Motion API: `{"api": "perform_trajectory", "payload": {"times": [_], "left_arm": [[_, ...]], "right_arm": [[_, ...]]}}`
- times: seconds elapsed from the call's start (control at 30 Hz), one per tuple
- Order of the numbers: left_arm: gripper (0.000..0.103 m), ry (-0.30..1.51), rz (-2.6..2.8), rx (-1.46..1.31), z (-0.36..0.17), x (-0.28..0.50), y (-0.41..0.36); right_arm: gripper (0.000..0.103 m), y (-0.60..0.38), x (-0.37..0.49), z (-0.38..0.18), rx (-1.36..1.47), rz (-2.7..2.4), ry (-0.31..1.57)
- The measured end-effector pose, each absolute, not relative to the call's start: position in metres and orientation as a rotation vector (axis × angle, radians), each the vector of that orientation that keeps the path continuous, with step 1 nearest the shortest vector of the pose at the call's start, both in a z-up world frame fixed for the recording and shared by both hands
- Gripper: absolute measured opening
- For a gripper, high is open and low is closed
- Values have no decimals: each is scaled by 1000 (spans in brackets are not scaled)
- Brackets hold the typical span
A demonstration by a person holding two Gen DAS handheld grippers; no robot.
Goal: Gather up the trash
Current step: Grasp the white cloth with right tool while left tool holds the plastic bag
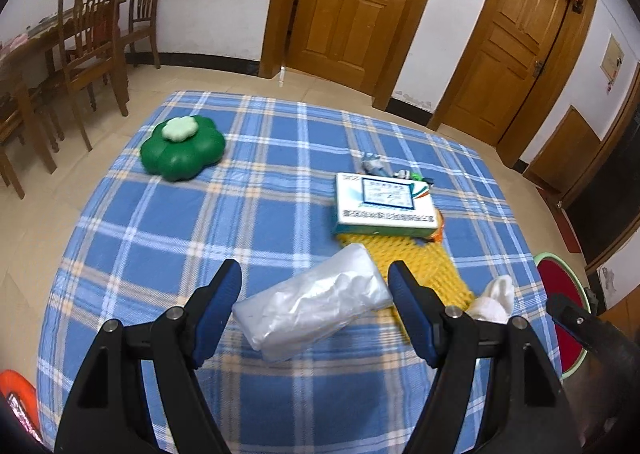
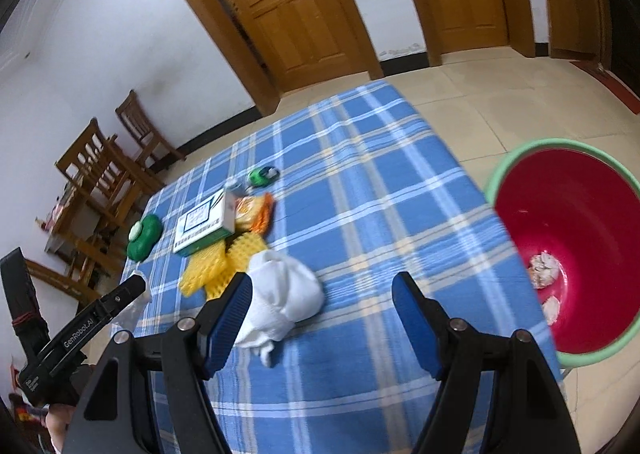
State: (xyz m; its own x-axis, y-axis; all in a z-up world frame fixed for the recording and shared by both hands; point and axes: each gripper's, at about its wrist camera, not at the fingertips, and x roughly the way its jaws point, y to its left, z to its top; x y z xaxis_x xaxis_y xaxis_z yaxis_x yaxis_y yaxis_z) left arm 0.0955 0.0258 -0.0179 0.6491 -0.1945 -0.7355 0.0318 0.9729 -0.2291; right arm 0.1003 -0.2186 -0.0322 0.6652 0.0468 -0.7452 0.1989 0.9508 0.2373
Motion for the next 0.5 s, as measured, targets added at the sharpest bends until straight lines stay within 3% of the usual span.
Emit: {"api": "perform_trajectory", "payload": {"times": [0.3,0.5], "left_arm": [[75,854,-116,-225,-22,89,41],[75,859,-117,-235,-25,86,44]], "right_arm": [[71,-194,116,-52,263,-46,903],[51,-187,120,-66,254,-22,946]]}}
